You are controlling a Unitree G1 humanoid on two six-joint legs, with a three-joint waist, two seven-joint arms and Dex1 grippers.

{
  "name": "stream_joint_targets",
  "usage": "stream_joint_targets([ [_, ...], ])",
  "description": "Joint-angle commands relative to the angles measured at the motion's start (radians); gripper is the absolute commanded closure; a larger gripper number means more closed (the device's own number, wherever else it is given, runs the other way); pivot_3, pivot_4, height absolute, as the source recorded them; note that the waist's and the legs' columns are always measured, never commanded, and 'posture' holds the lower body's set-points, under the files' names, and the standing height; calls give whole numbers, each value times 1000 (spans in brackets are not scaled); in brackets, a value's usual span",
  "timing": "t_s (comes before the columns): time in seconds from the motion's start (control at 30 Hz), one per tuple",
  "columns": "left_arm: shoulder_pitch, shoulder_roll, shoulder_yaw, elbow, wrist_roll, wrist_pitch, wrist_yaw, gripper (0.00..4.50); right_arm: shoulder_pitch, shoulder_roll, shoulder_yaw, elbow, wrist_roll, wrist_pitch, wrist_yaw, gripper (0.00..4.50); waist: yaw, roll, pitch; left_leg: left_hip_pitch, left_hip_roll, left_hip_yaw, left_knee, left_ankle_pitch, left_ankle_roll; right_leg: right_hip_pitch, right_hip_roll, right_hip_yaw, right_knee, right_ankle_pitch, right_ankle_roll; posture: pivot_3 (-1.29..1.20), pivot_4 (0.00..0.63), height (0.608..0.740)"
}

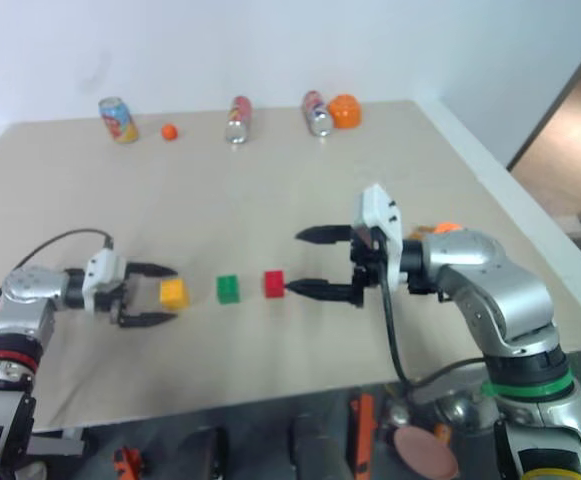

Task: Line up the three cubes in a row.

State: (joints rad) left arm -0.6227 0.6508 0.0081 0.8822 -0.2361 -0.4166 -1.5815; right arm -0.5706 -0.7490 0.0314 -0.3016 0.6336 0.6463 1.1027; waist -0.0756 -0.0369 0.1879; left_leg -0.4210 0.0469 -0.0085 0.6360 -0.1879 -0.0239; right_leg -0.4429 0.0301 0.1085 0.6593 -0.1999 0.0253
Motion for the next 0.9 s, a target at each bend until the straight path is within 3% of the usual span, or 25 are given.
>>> stream_joint_targets([
  [0.03, -10, 32, 3, 16, 11, -2, -24, 16, -39, 1, -6, 12, -2, -20, 18, 147, 0, 0, 0, 0, 0, 0, 0, 0, 0, 0, 0, 0, 0, 0, 0, 0, 150, 740],
  [0.4, 23, 248, -91, -53, -53, 141, -33, 16, -118, 8, 32, 107, -48, -64, 95, 147, -8, 0, 0, 1, 2, 0, 0, 0, 0, -3, 2, 0, 4, -1, -3, 0, 150, 740],
  [0.53, 17, 296, -4, -56, -64, 207, -12, 16, -139, 3, 33, 142, -62, -78, 120, 147, -5, 0, 0, 0, 2, 0, 0, 0, 0, -3, 1, -1, 5, -2, -4, 0, 150, 740],
  [0.63, 18, 310, 64, -72, -79, 323, 97, 16, -140, -7, 13, 189, -91, -109, 116, 147, -4, 0, 0, -1, 2, 0, 0, 0, 0, -4, 1, -1, 5, -2, -4, 0, 150, 740],
  [0.8, 64, 266, 260, -249, -199, 538, 363, 16, -138, 50, -58, 289, -189, -193, -93, 147, -4, 0, 0, -2, 2, 0, 0, 0, 0, -6, 1, -1, 6, -2, -2, 0, 150, 740],
  [0.9, 199, 158, 361, -529, -258, 641, 595, 16, -71, 120, -146, 270, -202, -178, -286, 147, -4, 0, 0, -2, 2, 1, -1, 0, 0, -7, 0, -1, 6, 1, 1, 0, 150, 740],
])
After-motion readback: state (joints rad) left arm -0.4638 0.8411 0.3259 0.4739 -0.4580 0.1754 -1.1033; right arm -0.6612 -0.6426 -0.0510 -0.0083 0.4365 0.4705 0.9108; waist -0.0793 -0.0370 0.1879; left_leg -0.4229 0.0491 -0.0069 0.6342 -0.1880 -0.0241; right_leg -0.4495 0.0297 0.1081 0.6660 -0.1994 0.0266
